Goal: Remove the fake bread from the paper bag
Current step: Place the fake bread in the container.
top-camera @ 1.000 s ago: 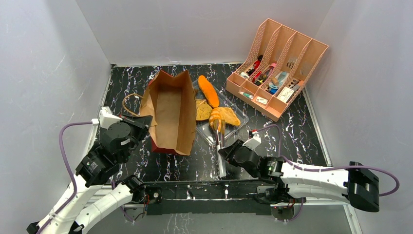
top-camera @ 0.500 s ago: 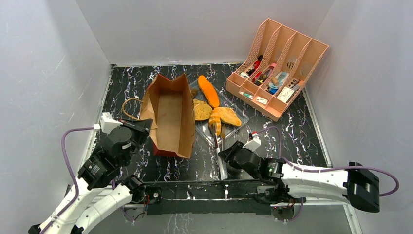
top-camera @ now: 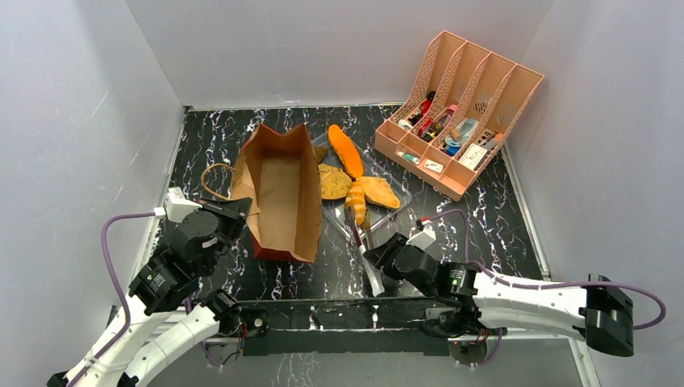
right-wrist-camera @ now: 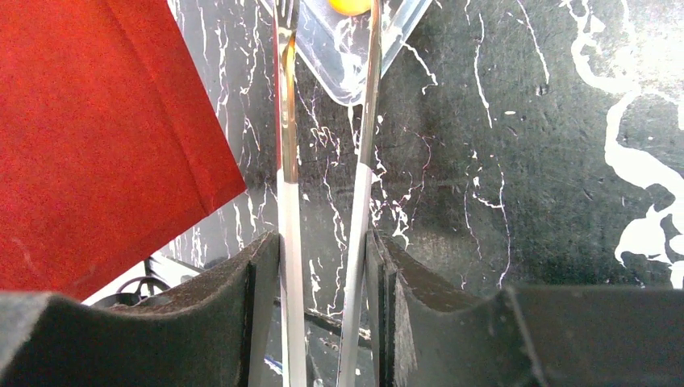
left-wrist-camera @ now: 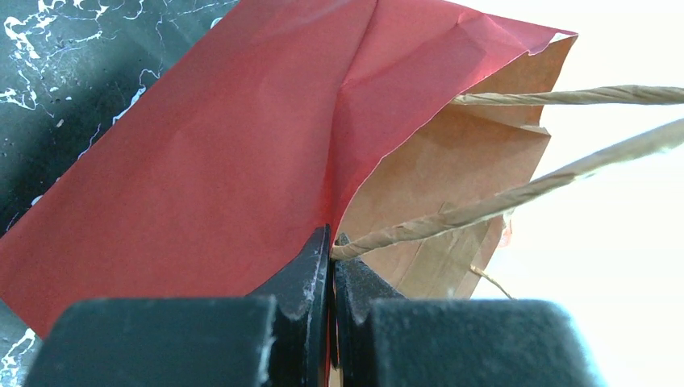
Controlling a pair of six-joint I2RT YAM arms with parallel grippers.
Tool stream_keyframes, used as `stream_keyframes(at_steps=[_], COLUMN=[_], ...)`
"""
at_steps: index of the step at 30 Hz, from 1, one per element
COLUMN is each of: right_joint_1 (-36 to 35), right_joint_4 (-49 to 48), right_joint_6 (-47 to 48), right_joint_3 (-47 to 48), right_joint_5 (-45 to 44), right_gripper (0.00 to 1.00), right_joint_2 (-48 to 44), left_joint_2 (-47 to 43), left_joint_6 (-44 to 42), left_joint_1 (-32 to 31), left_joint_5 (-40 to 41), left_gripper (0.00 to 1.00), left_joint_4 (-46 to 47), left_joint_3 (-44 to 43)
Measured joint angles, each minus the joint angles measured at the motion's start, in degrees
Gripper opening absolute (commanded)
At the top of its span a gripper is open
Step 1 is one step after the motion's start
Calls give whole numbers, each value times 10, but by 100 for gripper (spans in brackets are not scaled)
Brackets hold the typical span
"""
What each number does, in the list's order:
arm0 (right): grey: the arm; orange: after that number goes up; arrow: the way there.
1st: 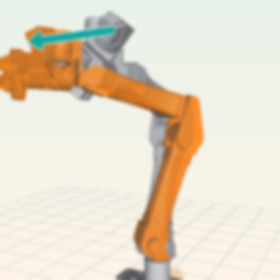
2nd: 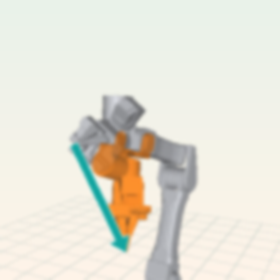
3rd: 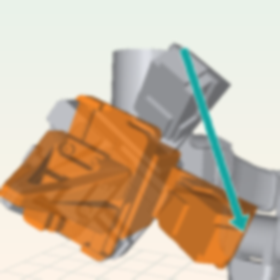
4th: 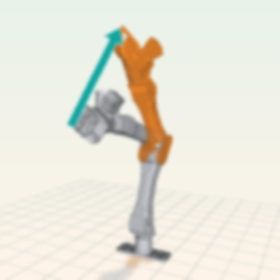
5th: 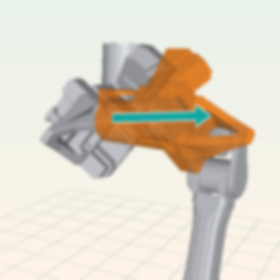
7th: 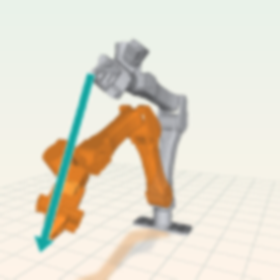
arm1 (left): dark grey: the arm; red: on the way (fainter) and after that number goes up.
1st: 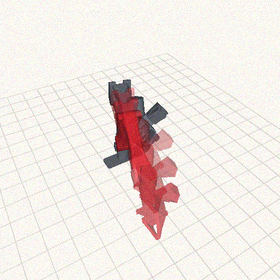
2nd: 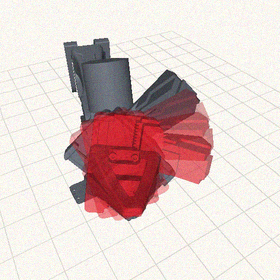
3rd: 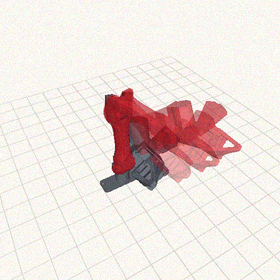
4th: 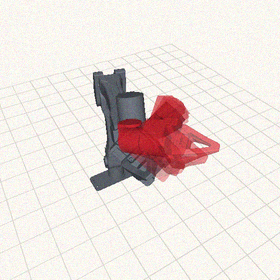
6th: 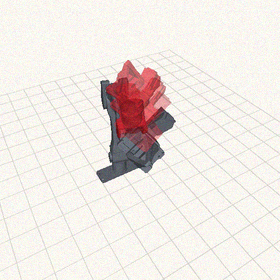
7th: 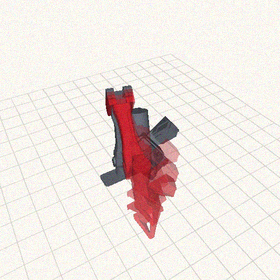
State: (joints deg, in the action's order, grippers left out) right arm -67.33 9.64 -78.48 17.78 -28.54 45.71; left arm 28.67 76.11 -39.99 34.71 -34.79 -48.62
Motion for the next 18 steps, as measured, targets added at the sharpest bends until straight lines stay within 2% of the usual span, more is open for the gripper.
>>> stream_keyframes(at_steps=[18], right_joint_1=[-8], right_joint_4=[80], right_joint_6=[1], right_joint_3=[25], right_joint_5=[-14], right_gripper=[37], right_joint_2=[-62], left_joint_2=[1], left_joint_6=[6], left_joint_1=[0], left_joint_5=[3], left_gripper=[0], left_joint_4=[0], left_joint_3=[6])
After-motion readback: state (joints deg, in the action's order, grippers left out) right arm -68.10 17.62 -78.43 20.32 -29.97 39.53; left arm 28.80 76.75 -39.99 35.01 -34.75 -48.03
